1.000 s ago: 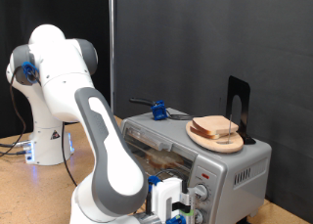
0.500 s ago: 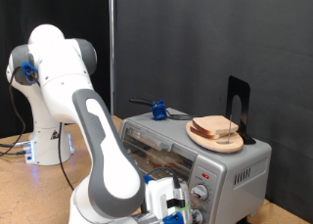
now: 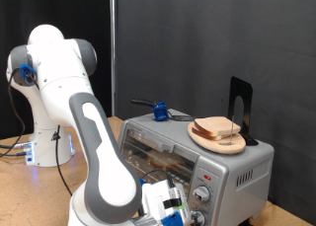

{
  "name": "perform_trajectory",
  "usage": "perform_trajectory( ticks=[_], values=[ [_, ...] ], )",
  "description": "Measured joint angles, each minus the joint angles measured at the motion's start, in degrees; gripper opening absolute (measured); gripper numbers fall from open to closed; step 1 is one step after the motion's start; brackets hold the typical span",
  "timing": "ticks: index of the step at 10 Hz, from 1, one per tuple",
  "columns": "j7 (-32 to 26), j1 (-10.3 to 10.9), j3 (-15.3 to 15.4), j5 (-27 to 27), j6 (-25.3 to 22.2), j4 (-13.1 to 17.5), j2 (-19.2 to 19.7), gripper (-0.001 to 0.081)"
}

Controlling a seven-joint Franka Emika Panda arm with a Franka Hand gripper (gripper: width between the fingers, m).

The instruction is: Make a piece of toast with the oven

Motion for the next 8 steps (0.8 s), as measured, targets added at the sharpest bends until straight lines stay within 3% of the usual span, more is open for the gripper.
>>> perform_trajectory(
  ticks=[2, 6, 7, 8],
  values=[
    [-2.5, -0.1, 0.0, 0.5, -0.2, -0.2, 0.0, 0.0096],
    [-1.8, -0.1, 0.0, 0.5, -0.2, -0.2, 0.0, 0.0096],
    [-1.4, -0.3, 0.0, 1.0, -0.7, -0.2, -0.3, 0.0157],
    [-0.7, -0.6, 0.0, 1.0, -1.1, -0.6, -1.1, 0.0157]
  ],
)
